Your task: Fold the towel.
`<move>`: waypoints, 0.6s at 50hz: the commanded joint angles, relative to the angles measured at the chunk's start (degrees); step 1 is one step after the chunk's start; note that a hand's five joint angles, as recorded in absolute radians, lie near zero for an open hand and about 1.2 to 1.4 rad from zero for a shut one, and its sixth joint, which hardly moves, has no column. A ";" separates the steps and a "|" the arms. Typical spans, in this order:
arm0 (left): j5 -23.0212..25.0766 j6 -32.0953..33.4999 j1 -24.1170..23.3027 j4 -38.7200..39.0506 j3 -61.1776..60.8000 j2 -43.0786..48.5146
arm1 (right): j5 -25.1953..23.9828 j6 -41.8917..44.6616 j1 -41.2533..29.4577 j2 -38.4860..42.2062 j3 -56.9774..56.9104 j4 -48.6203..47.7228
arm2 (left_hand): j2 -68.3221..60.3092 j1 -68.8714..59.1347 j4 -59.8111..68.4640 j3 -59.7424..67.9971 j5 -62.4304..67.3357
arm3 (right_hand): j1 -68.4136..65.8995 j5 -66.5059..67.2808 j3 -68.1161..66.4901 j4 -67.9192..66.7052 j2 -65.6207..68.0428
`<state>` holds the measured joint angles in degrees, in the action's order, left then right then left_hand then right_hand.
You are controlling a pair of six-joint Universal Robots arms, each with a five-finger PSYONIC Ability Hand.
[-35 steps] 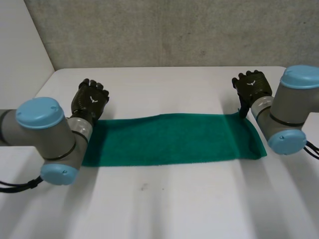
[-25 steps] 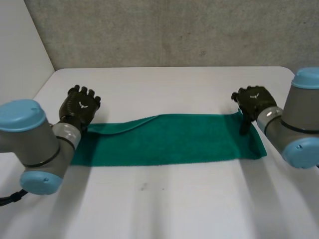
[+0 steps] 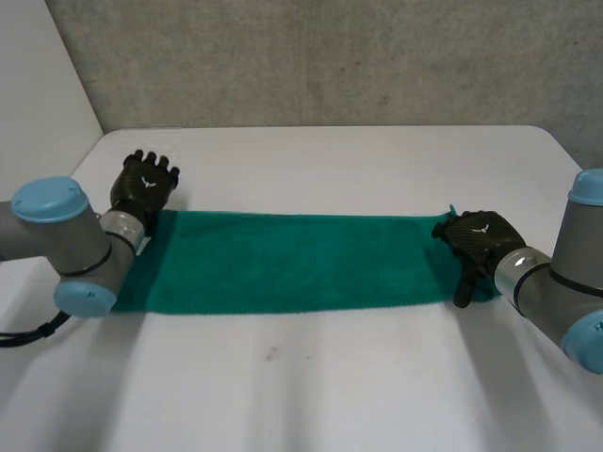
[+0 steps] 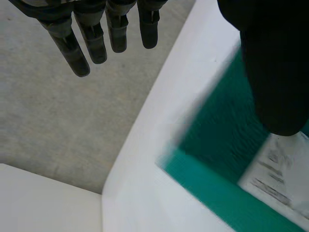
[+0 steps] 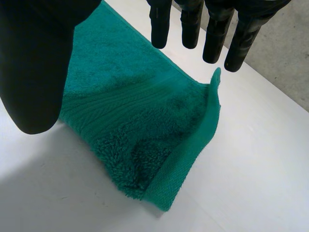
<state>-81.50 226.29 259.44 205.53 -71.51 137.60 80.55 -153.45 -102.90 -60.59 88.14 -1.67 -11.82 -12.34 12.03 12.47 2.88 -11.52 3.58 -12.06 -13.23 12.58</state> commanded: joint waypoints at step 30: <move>-7.35 -16.40 -3.86 0.14 -26.30 -26.24 | -0.57 4.39 6.66 -7.79 7.66 -0.70 | 0.25 0.78 -0.46 -0.91 -1.32 | -5.46 3.40 -4.92 -3.75 4.40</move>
<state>-89.23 215.19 256.25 205.59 -93.16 115.65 79.89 -150.54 -97.96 -68.70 95.01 -1.86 -11.82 -12.34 12.03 12.47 2.89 -11.64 3.67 -12.34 -13.34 12.76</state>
